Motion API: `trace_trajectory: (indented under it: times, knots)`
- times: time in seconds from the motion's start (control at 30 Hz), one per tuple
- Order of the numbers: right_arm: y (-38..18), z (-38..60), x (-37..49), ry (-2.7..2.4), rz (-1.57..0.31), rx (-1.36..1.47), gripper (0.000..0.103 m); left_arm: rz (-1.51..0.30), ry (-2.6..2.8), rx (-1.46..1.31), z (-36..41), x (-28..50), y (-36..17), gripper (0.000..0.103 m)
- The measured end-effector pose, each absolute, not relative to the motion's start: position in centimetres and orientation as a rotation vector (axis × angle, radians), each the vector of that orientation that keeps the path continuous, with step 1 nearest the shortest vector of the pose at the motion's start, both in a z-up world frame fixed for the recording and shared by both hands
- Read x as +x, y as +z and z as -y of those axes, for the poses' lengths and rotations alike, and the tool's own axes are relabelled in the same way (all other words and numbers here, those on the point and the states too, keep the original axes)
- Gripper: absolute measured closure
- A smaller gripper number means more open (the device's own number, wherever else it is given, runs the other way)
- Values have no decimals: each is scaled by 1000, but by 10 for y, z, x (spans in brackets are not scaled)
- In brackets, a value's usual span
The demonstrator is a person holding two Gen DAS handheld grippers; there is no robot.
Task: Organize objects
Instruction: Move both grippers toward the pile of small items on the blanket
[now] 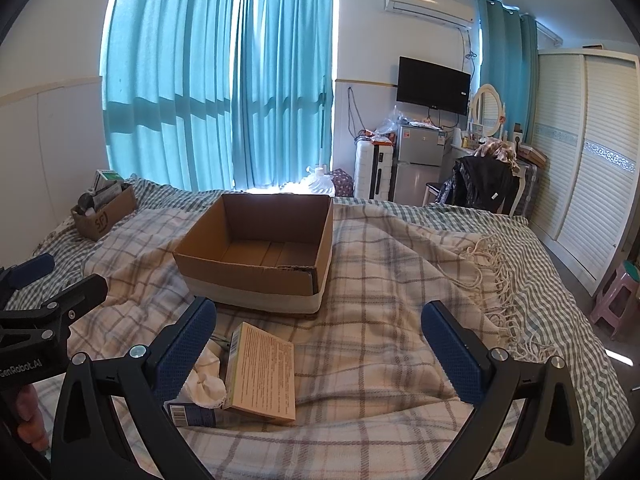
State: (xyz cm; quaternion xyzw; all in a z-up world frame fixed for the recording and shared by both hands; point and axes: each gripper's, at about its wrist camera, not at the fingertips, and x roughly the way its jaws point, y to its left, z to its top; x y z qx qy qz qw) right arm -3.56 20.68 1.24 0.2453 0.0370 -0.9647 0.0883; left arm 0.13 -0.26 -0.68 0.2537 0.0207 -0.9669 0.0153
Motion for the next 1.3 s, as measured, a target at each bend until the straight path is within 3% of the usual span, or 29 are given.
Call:
trace_trajectory:
  times: [1.3]
  knots:
    - [3, -207, -43, -2869, -141, 797, 0, -67, -2979, 883, 4, -11, -17, 0]
